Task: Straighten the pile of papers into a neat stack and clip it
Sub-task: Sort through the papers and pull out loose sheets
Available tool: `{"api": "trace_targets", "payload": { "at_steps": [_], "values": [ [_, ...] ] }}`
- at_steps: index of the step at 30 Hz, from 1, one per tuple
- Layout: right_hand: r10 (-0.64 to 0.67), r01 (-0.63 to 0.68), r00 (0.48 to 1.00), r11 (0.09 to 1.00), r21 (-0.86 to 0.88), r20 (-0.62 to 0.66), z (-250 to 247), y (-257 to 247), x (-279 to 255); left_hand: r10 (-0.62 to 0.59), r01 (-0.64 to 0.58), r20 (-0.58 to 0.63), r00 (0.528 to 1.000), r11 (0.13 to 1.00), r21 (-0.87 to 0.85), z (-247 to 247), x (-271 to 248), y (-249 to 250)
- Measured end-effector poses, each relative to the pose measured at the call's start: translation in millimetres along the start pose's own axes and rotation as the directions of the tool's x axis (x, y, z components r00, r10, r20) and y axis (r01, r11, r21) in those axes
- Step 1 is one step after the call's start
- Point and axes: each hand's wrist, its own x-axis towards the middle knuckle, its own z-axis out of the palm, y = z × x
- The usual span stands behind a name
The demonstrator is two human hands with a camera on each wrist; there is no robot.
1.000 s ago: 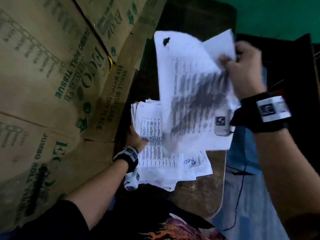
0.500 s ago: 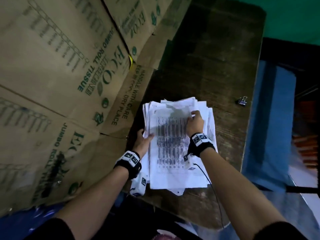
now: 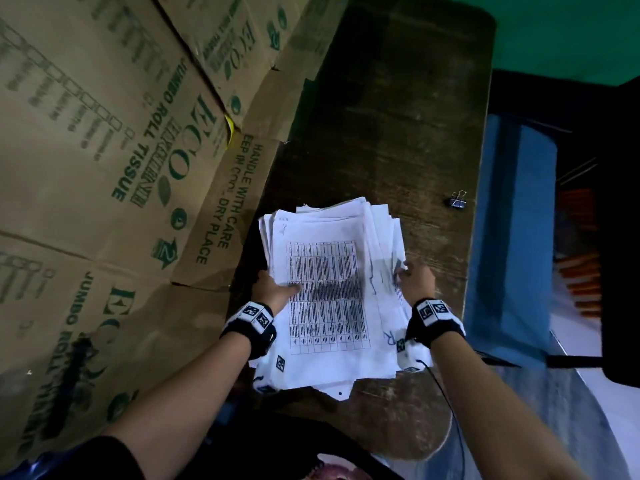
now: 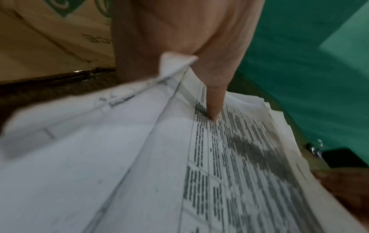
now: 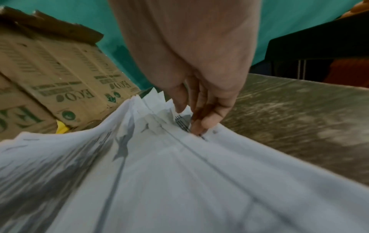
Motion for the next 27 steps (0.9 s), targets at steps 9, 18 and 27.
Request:
{"api": "trace_targets", "payload": {
  "at_steps": [9, 18, 27],
  "values": [
    [0.017, -0.032, 0.997, 0.979, 0.203, 0.076, -0.2, -12.1, 17.4, 0.135, -0.088, -0.193, 0.972, 0.968, 0.237, 0.8, -6.5, 14.0],
    [-0.117, -0.002, 0.979, 0.815, 0.58, 0.168, -25.2, -31.6, -15.9, 0.354, -0.384, 0.183, 0.917, 0.907, 0.174, 90.6, -53.7, 76.8],
    [-0.253, -0.01, 0.913, 0.77, 0.638, 0.32, -19.9, -49.1, -30.1, 0.186, -0.176, 0.172, 0.967, 0.982, -0.073, 119.9, -36.5, 78.7]
  ]
}}
